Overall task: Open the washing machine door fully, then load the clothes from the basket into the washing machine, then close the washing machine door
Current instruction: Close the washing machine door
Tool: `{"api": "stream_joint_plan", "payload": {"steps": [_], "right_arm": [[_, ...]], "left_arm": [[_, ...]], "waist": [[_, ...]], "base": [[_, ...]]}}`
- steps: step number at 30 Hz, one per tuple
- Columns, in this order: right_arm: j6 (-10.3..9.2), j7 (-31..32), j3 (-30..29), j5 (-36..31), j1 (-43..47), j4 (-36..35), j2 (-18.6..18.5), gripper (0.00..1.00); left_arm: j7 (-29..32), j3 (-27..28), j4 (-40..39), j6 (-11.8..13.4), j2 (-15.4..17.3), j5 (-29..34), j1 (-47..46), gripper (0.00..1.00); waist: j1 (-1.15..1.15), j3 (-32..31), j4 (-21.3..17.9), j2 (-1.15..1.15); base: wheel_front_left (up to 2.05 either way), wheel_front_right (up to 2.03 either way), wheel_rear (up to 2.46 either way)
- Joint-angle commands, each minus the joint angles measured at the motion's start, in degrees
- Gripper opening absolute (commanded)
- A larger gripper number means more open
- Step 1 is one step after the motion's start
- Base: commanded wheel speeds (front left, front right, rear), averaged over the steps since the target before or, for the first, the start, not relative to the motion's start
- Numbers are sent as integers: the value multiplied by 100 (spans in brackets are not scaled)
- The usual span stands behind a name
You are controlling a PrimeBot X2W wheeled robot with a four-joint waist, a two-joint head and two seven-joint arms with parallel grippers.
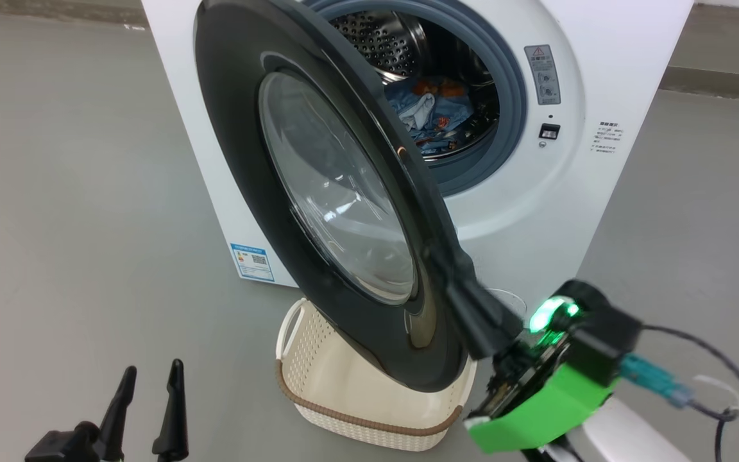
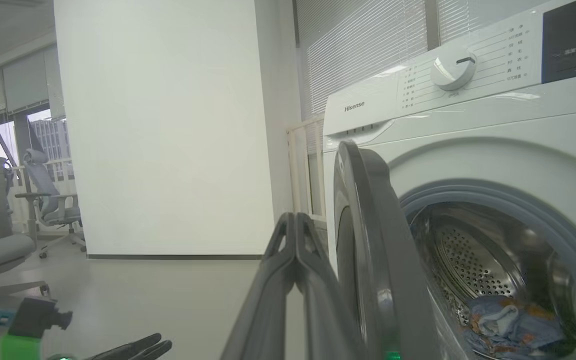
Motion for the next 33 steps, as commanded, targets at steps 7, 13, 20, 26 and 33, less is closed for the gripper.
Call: {"api": "stream_joint_plan", "payload": {"steps": [7, 13, 20, 26, 33], "right_arm": [[26, -28, 842, 254, -152, 1012, -227, 0], [26, -28, 1233, 510, -448, 1970, -255, 0], [26, -28, 1231, 747, -711, 2564, -259, 0], [26, -28, 880, 722, -835, 2736, -364, 0], [26, -28, 111, 546, -1068, 2868, -454, 0]], "left_arm": [[-54, 128, -43, -20, 113, -91, -247, 100], [-61, 117, -19, -21, 109, -114, -280, 100], [-67, 98, -6, -22, 138, -143, -325, 100], [-71, 74, -35, -24, 152, -180, -396, 100], [-75, 45, -69, -25, 198, -222, -580, 100]], "waist": [[0, 0, 58, 0], [0, 34, 61, 0], [0, 136, 75, 0], [0, 340, 86, 0], [0, 789, 94, 0]], "base": [[0, 0, 0], [0, 0, 0], [0, 0, 0], [0, 0, 0], [0, 0, 0]]}}
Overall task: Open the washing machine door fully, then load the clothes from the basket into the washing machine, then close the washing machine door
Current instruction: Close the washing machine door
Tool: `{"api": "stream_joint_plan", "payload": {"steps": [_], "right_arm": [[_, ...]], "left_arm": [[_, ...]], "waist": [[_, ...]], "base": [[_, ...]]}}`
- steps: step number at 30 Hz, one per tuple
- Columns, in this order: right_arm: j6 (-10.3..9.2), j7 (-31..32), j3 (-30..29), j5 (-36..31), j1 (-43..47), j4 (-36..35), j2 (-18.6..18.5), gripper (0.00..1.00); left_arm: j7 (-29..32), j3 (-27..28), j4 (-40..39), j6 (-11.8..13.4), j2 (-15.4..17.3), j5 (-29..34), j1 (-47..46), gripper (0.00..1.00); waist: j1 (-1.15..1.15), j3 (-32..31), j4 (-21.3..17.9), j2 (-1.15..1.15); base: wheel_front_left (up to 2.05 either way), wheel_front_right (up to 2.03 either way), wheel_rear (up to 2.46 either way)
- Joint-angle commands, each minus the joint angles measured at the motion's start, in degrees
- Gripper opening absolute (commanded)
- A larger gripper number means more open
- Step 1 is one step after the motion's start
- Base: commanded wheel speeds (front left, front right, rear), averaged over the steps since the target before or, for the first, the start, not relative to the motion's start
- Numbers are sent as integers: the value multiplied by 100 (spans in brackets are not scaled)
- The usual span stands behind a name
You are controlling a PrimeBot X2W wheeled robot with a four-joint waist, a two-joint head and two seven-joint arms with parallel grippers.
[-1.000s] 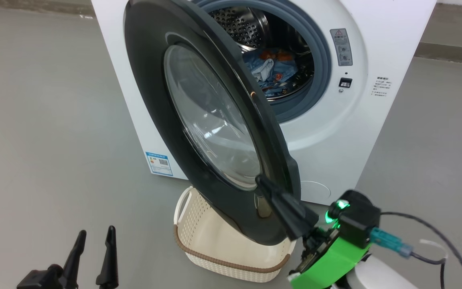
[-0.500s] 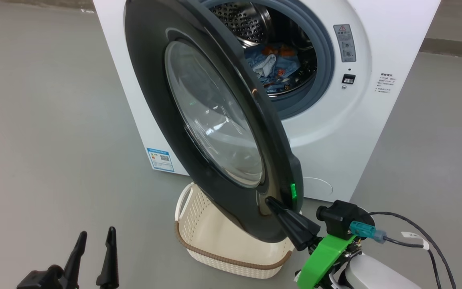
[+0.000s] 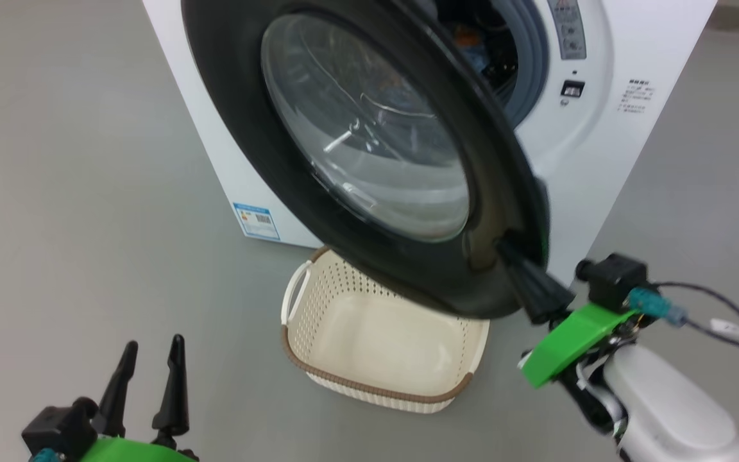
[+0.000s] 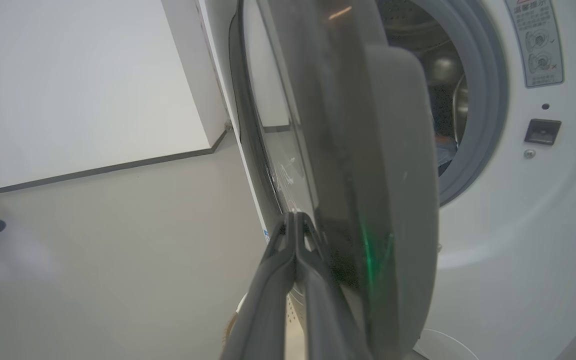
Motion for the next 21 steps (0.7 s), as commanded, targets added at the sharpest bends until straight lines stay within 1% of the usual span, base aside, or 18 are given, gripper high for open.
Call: {"api": "stream_joint_plan", "payload": {"steps": [1, 5, 7, 12, 15, 16, 21], "right_arm": [[-2, -31, -151, -77, -235, -55, -64, 0], [-2, -31, -541, -227, -478, 58, -106, 0], [-2, -31, -618, -263, -555, 88, -124, 0], [-2, -31, -1021, -410, -1034, 208, -260, 0], [-2, -31, -1127, -498, -1365, 256, -357, 0], [-2, -31, -1166, -540, -1608, 300, -432, 0], [-2, -31, -1255, -527, -2291, 359, -587, 0]], "left_arm": [[-56, 172, -146, -17, 158, -30, -285, 100], [-57, 136, -162, -18, 188, -72, -415, 100], [-58, 127, -169, -18, 195, -81, -450, 100], [-59, 69, -238, -19, 223, -125, -643, 100], [-59, 60, -278, -19, 238, -161, -744, 100], [-59, 62, -303, -19, 238, -192, -812, 100], [-59, 31, -404, -19, 221, -248, -1013, 100]], "waist": [[0, 256, 4, 0], [0, 550, 21, 0], [0, 624, 28, 0], [0, 1030, 82, 0], [0, 1291, 102, 0], [0, 1461, 115, 0], [0, 1837, 161, 0]], "base": [[0, 0, 0], [0, 0, 0], [0, 0, 0], [0, 0, 0], [0, 0, 0], [0, 0, 0], [0, 0, 0]]}}
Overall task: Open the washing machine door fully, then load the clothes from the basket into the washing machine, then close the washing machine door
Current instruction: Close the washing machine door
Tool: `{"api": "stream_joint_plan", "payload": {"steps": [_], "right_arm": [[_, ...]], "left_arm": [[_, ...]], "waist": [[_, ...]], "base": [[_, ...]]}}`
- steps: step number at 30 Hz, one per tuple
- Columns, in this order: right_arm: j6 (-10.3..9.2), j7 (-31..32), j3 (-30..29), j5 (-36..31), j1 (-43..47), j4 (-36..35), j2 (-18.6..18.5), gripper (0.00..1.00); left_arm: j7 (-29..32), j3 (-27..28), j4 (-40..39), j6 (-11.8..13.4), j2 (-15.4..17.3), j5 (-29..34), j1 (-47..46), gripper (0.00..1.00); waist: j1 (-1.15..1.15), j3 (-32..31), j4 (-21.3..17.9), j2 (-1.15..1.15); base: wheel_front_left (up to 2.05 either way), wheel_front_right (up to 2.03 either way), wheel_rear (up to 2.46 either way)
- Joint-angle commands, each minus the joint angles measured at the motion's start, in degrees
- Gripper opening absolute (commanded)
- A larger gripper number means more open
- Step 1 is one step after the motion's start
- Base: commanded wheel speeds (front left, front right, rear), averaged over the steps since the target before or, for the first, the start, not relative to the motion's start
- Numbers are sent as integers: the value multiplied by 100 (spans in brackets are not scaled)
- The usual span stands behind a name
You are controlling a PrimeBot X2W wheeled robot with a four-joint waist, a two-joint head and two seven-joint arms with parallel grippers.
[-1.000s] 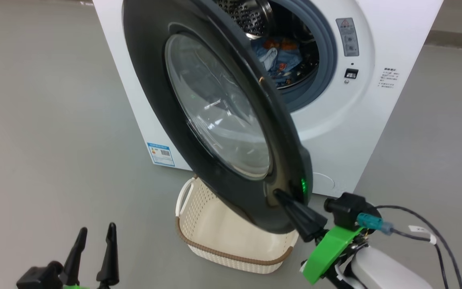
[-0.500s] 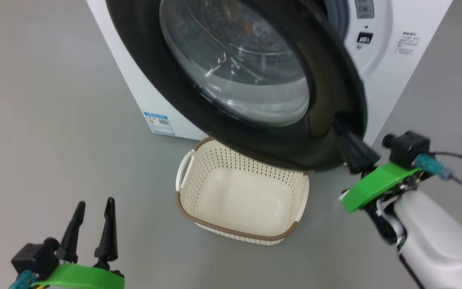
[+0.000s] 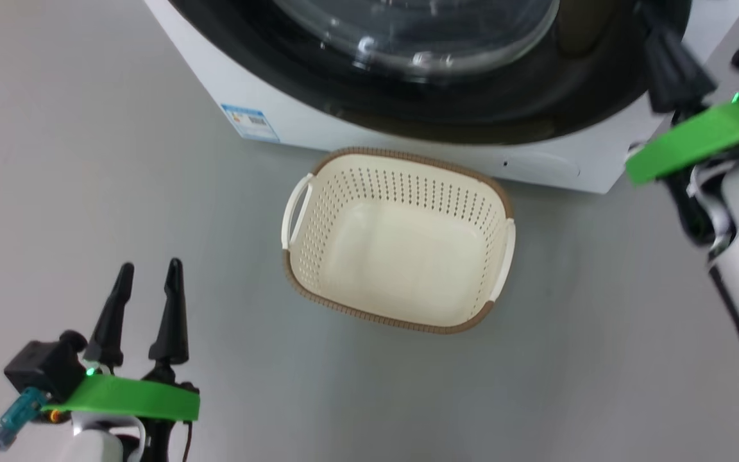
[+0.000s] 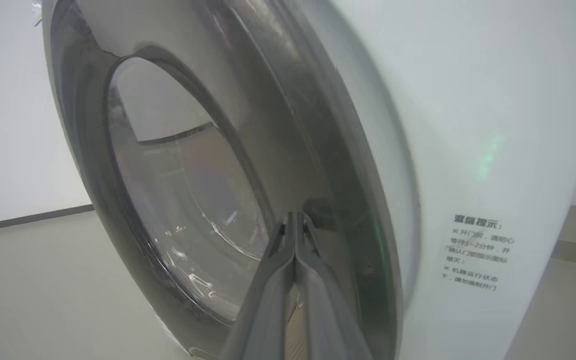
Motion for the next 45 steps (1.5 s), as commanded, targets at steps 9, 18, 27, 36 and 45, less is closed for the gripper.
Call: {"api": "stream_joint_plan", "payload": {"steps": [9, 18, 27, 36, 45], "right_arm": [[-2, -28, 100, -92, -863, 203, -151, 0], [-2, -28, 97, -95, -737, 355, -36, 0], [-2, -28, 115, -9, -99, 55, 144, 100], [-2, -28, 68, 136, 626, -378, 242, 100], [-2, -28, 11, 253, 1432, -825, 420, 100]], "left_arm": [[-52, 140, -196, -12, 154, -95, -345, 100], [-52, 142, -117, -12, 155, -84, -325, 100], [-52, 111, 13, -12, 188, -48, -246, 100], [-52, 44, 94, -12, 269, -5, -68, 100], [-52, 146, 61, 25, 334, 48, 213, 100]], "waist": [[0, 504, 77, 0], [0, 274, 46, 0], [0, -295, -161, 0], [0, -932, -574, 0], [0, -1438, -1163, 0]], "base": [[0, 0, 0], [0, 0, 0], [0, 0, 0], [0, 0, 0], [0, 0, 0]]}}
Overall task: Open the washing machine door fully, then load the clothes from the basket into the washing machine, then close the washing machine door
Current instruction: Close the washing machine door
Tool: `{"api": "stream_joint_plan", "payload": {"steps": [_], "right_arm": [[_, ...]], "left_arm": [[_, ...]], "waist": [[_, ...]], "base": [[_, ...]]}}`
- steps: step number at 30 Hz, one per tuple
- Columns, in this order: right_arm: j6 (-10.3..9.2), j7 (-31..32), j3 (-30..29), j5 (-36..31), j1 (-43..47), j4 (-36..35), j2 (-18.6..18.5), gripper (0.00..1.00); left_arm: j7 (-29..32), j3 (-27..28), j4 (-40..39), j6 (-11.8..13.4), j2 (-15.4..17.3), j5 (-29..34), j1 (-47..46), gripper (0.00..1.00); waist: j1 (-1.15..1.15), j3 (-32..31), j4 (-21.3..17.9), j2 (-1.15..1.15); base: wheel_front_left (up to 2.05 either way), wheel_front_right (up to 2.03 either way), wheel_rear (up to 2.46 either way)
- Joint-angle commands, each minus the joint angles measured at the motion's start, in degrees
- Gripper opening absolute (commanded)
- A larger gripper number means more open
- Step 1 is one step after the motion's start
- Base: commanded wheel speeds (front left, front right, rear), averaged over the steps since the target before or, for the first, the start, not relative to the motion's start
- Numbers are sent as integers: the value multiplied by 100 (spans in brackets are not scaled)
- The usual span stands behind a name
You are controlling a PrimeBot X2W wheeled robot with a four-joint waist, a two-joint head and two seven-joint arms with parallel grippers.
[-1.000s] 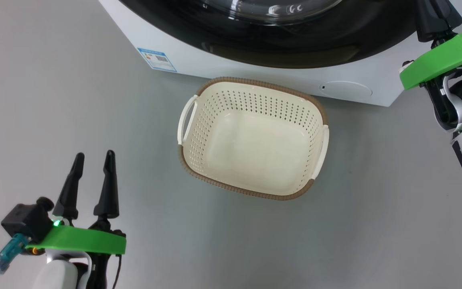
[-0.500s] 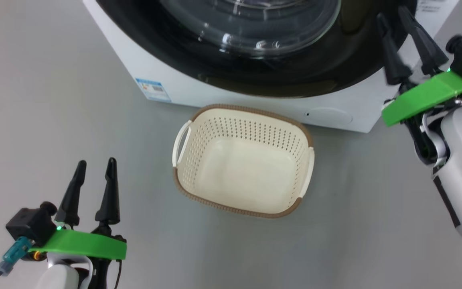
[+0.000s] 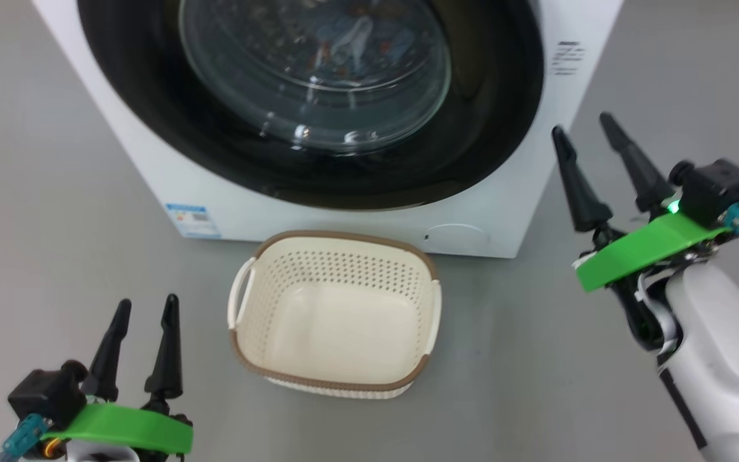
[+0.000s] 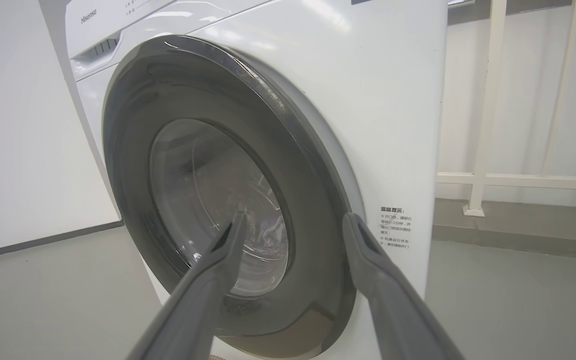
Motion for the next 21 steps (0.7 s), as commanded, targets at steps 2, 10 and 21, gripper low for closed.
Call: {"api": "stream_joint_plan", "payload": {"steps": [2, 10, 21], "right_arm": [[-41, -28, 118, 37, 183, -183, 74, 100], [-41, -28, 183, -115, 733, -330, 144, 100], [-41, -28, -274, -248, 1628, -550, 278, 100]], "left_arm": [[-38, 249, -158, 37, 162, 83, 28, 100], [-38, 404, -334, 140, 128, 90, 335, 100], [-38, 465, -593, 159, 9, 47, 616, 100]], "waist": [[0, -386, -478, 0], [0, -638, -946, 0], [0, -825, -1247, 0]], "base": [[0, 0, 0], [0, 0, 0], [0, 0, 0]]}}
